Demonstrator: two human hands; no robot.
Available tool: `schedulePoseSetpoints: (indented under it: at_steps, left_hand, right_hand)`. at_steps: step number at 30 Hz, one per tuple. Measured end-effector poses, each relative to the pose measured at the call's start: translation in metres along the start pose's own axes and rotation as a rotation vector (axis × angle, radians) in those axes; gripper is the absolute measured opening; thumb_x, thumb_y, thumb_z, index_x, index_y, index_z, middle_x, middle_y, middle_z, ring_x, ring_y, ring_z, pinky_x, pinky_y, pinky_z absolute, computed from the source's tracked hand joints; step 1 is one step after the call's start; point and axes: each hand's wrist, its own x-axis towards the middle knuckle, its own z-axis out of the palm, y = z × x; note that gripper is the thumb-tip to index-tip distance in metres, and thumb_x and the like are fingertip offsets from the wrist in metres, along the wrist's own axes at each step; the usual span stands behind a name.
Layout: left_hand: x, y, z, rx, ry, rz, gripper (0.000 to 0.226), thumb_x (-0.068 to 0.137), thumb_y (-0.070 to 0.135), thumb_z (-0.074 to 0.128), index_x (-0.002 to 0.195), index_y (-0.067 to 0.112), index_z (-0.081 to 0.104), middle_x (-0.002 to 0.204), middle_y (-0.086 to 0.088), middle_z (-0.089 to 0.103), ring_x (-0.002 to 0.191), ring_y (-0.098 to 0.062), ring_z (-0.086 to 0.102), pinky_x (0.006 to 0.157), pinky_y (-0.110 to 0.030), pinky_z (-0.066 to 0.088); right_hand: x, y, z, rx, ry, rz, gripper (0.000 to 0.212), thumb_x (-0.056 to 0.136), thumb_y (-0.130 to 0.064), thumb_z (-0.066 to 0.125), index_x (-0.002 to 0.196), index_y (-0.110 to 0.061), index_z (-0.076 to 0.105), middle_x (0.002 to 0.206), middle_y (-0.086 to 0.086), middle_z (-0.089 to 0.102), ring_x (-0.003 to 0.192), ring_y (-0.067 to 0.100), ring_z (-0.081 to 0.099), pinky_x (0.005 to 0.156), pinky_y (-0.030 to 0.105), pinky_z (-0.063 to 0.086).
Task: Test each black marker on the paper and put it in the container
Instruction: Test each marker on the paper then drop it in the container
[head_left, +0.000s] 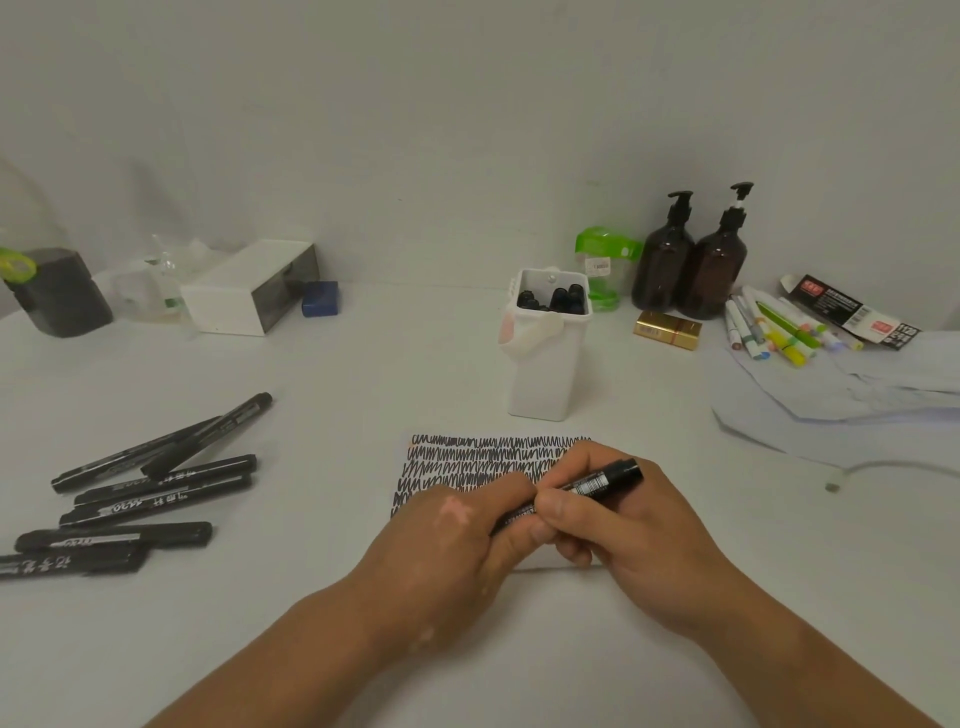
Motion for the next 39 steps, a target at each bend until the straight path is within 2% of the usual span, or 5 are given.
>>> schedulePoseSetpoints:
  at_steps: [9,14,18,25,39]
  left_hand:
    - [0.004,0.007,0.001,0.029,0.049,0.121,0.011,0.102,0.036,0.049,0.091,0.035,0.049,0.078,0.055,0.045,0.055,0.025,0.041,0.053,0.006,0.023]
    - [0.0,-0.014,0.011,0.085,0.07,-0.065,0.038,0.09,0.064,0.05,0.119,0.04,0.054,0.073,0.028,0.044,0.069,0.007,0.047,0.06,-0.006,0.031]
    - [-0.001,-0.026,0.015,0.23,-0.008,-0.192,0.06,0.081,0.073,0.052,0.131,0.04,0.053,0.103,0.019,0.046,0.095,-0.002,0.049,0.085,-0.016,0.04]
    - [-0.003,-0.035,0.008,0.34,-0.093,-0.326,0.06,0.077,0.078,0.053,0.127,0.045,0.055,0.097,0.013,0.042,0.092,-0.011,0.045,0.093,-0.028,0.041]
    - [-0.005,-0.04,0.003,0.333,-0.092,-0.345,0.06,0.073,0.076,0.061,0.125,0.047,0.057,0.097,0.011,0.045,0.094,-0.01,0.047,0.092,-0.029,0.042]
  right_hand:
    - [0.0,0.004,0.0,-0.033,0.03,-0.039,0.019,0.077,-0.028,0.077,0.082,-0.012,0.068,0.063,0.007,0.061,0.056,0.02,0.05,0.053,0.03,0.043]
    - [0.005,-0.001,-0.018,-0.077,0.29,-0.102,0.019,0.068,-0.032,0.076,0.07,-0.017,0.066,0.054,0.005,0.054,0.049,0.018,0.047,0.048,0.027,0.038]
    - [0.01,0.0,-0.045,0.126,0.477,-0.008,0.006,0.07,-0.019,0.071,0.067,-0.017,0.067,0.052,0.004,0.047,0.048,0.016,0.042,0.047,0.029,0.032]
    - [0.009,0.014,-0.033,0.032,0.295,0.138,0.021,0.075,-0.022,0.067,0.086,-0.01,0.079,0.066,0.016,0.067,0.053,0.022,0.058,0.044,0.029,0.045]
    - [0.008,0.025,-0.019,-0.435,0.253,0.15,0.025,0.068,-0.044,0.073,0.085,-0.026,0.074,0.058,0.008,0.068,0.045,0.017,0.058,0.049,0.023,0.046]
